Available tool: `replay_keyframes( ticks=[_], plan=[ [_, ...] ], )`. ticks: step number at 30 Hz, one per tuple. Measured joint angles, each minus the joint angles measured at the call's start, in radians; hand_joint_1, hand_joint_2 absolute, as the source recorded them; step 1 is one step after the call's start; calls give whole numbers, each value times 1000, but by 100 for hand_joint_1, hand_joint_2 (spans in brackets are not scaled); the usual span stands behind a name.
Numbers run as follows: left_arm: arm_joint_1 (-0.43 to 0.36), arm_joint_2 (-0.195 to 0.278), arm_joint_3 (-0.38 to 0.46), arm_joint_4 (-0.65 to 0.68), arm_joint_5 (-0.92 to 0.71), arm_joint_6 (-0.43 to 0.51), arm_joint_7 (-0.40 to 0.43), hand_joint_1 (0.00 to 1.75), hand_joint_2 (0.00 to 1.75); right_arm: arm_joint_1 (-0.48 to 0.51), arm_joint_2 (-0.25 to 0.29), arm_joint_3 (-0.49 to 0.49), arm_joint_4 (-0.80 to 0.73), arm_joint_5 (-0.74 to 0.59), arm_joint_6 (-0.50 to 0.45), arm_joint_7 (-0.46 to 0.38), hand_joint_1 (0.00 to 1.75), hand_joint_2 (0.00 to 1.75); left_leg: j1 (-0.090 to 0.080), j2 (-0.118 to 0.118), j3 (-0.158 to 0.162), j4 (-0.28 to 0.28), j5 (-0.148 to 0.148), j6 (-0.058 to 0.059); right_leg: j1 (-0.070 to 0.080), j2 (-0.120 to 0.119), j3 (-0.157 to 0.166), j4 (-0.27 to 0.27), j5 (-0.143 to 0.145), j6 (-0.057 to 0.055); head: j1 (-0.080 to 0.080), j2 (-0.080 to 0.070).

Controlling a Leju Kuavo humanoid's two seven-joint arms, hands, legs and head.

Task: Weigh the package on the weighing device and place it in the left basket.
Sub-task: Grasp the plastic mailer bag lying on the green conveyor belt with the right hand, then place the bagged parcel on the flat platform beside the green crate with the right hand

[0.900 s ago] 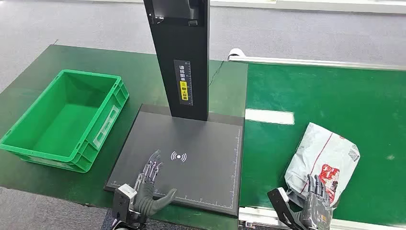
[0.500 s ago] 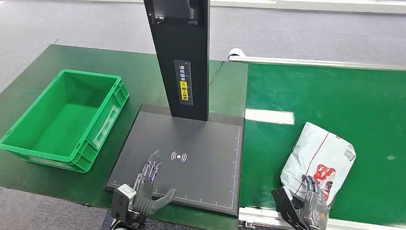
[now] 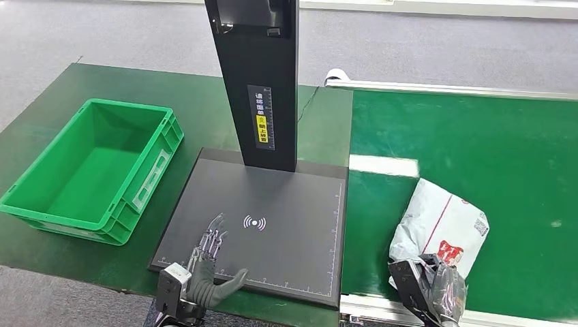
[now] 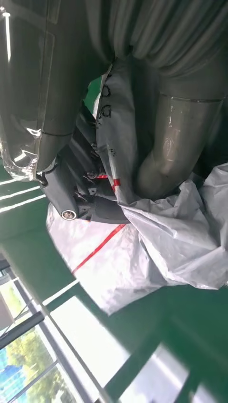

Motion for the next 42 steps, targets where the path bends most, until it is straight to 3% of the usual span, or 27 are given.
replay_keyframes(
  ticks=[15, 24, 32, 42],
  plan=[
    [11, 0, 14, -8, -6, 8, -1, 0, 175, 71, 0, 65, -260, -12, -36, -9, 175, 175, 0, 0, 0, 0, 0, 0, 0, 0, 0, 0, 0, 0, 0, 0],
    [11, -6, 22, -8, -13, -1, -15, 0, 175, 112, -9, 107, -438, 6, -104, -48, 175, 175, 0, 0, 0, 0, 0, 0, 0, 0, 0, 0, 0, 0, 0, 0],
    [-13, -9, 5, -2, -16, -7, -31, 0, 175, 56, -34, 301, -479, -65, -62, -101, 175, 175, 0, 0, 1, 0, 1, 0, 0, 0, 1, 0, 0, 0, 0, 0],
    [-58, -2, -40, 35, 10, 6, -41, 0, 175, -76, -65, 520, -357, -222, -24, -144, 175, 175, 0, 0, 1, 0, 1, 0, 0, 0, 1, 0, 0, 0, 0, 0]
  ],
)
